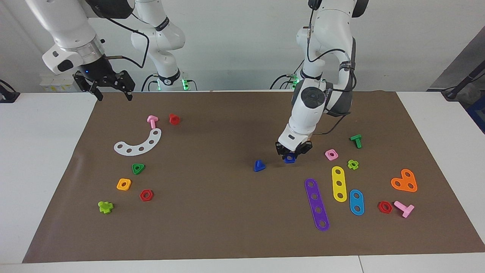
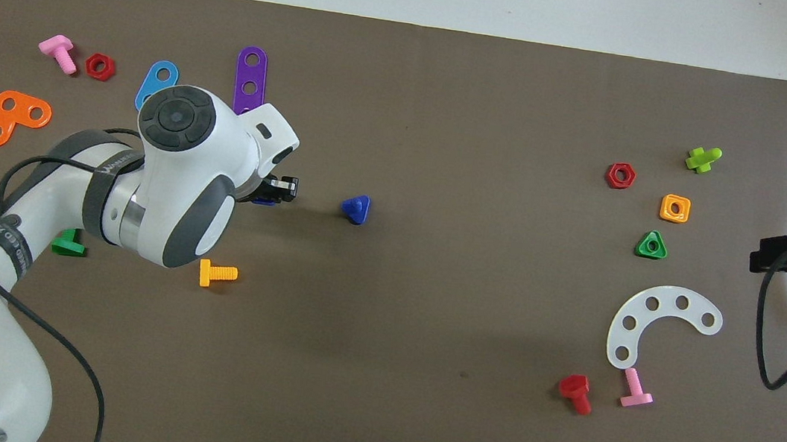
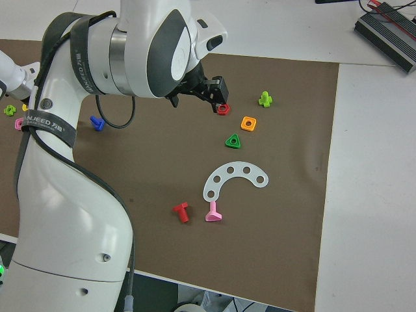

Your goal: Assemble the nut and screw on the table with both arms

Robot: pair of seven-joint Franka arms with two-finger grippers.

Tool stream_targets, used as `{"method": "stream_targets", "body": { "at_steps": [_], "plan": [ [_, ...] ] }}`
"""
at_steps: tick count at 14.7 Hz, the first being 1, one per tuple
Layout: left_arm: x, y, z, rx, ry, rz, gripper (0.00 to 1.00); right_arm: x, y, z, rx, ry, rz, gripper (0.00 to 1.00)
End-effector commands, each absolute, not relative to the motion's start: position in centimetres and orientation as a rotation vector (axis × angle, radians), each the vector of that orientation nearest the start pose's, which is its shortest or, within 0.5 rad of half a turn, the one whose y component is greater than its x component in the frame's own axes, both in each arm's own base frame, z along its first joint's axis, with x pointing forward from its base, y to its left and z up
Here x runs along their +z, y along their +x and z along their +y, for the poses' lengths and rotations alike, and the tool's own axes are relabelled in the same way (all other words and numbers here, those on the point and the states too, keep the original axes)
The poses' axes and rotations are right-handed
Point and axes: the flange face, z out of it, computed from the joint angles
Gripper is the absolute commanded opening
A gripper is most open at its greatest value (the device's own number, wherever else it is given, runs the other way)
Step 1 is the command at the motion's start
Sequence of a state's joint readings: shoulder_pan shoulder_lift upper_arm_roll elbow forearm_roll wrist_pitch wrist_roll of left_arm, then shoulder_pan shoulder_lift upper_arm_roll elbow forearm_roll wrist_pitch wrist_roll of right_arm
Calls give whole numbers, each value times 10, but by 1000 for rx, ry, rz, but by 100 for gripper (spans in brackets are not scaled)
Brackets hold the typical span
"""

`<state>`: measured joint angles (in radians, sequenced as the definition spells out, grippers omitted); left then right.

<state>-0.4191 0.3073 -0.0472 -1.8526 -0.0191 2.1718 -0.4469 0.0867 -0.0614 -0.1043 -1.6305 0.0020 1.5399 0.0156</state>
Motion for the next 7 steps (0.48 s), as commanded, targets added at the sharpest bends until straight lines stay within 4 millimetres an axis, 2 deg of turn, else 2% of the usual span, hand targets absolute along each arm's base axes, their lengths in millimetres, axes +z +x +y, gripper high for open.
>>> {"method": "stream_targets", "body": {
  "at_steps": [1,3,7],
  "plan": [
    [363,562,-306,30,-3174,-84,25,629,525,-11,34,-3114,32,100],
    [367,557,-322,25,-3176,-120,25,629,525,-11,36,-3114,32,100],
    [376,561,-347,47,-3187,-195,25,629,525,-11,34,-3114,32,100]
  ]
}}
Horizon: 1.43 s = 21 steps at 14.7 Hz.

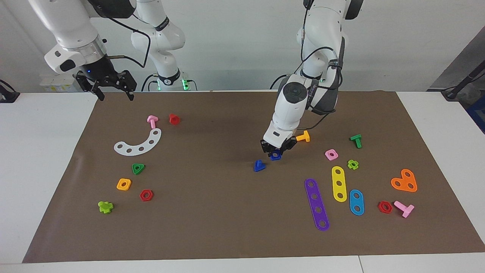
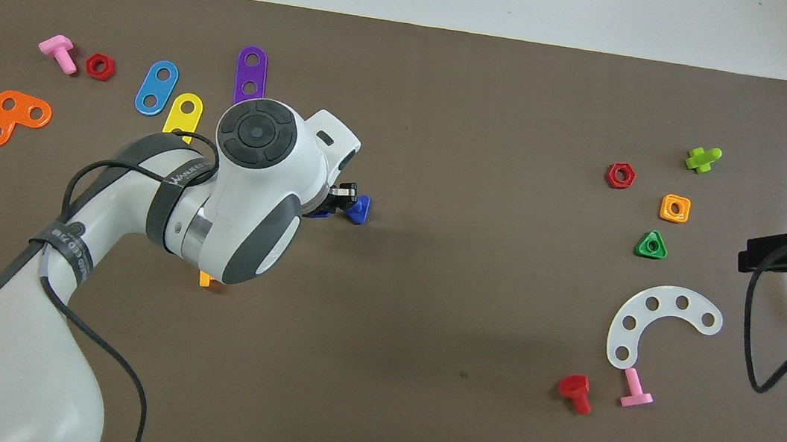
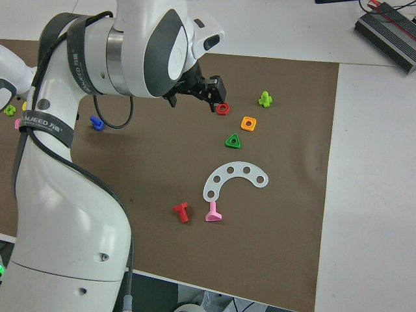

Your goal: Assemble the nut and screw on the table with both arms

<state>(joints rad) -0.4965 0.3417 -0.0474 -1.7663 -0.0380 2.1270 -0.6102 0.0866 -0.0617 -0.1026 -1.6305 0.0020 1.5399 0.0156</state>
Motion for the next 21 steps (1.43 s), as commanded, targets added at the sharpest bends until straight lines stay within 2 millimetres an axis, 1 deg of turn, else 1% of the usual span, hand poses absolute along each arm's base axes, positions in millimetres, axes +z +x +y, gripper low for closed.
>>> {"method": "stream_targets", "body": {
  "at_steps": [1,3,4,6,7,8,10,15,21],
  "plan": [
    [374,557,-354,50,-3185,-198,25,629,525,-12,34,-3114,35,100],
    [368,553,-364,74,-3190,-213,25,629,525,-11,34,-3114,32,100],
    [371,555,-371,61,-3194,-221,25,629,525,-11,34,-3114,32,100],
    [366,556,-376,71,-3190,-245,25,629,525,-11,34,-3114,32,100],
    [365,552,-382,72,-3190,-238,25,629,525,-11,34,-3114,32,100],
    [360,553,-382,81,-3184,-242,25,629,525,-11,34,-3114,32,100],
    [360,555,-386,74,-3187,-255,25,629,525,-11,36,-3114,32,100],
    [355,556,-389,77,-3186,-260,25,629,525,-11,36,-3114,32,100],
    [353,556,-389,68,-3186,-264,24,629,525,-11,34,-3114,32,100]
  ]
}}
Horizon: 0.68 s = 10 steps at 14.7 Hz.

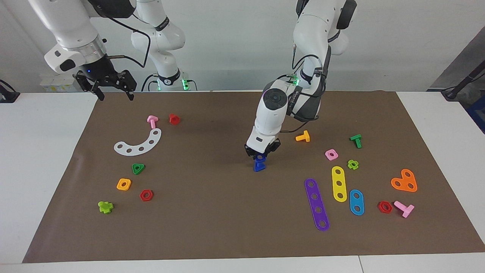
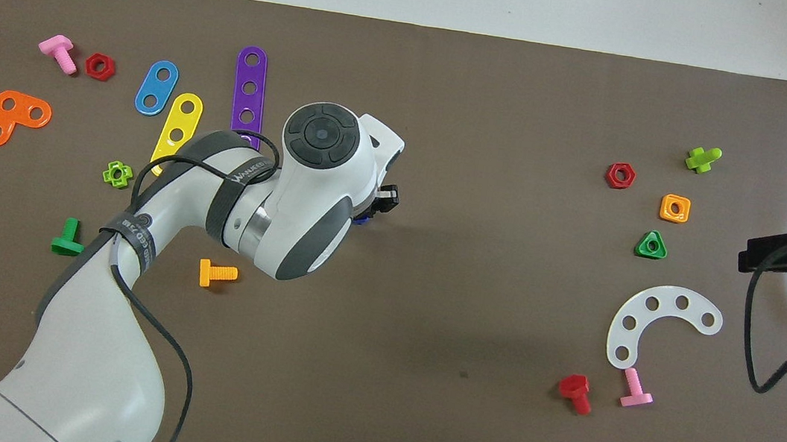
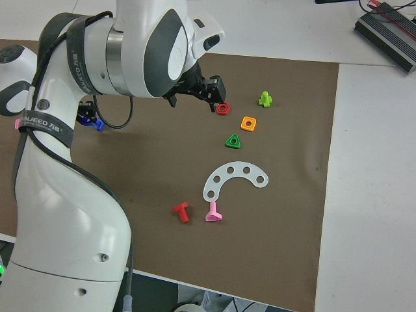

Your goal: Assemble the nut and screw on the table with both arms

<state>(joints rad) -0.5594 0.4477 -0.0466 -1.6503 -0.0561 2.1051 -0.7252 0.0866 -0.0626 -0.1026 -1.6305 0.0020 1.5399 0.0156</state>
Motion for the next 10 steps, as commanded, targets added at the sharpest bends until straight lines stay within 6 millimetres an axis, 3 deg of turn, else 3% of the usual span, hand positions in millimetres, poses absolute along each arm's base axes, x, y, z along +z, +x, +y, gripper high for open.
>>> {"method": "stream_targets", "body": {
  "at_steps": [1,3,7,10],
  "plan": [
    [352,555,-391,72,-3186,-262,24,629,525,-11,34,-3114,32,100],
    [353,556,-394,76,-3184,-266,25,629,525,-12,36,-3114,35,100],
    [374,571,-399,74,-3191,-281,25,628,526,-15,22,-3134,47,100],
    [368,572,-398,65,-3187,-277,25,630,529,-16,-14,-3139,43,100]
  ]
}}
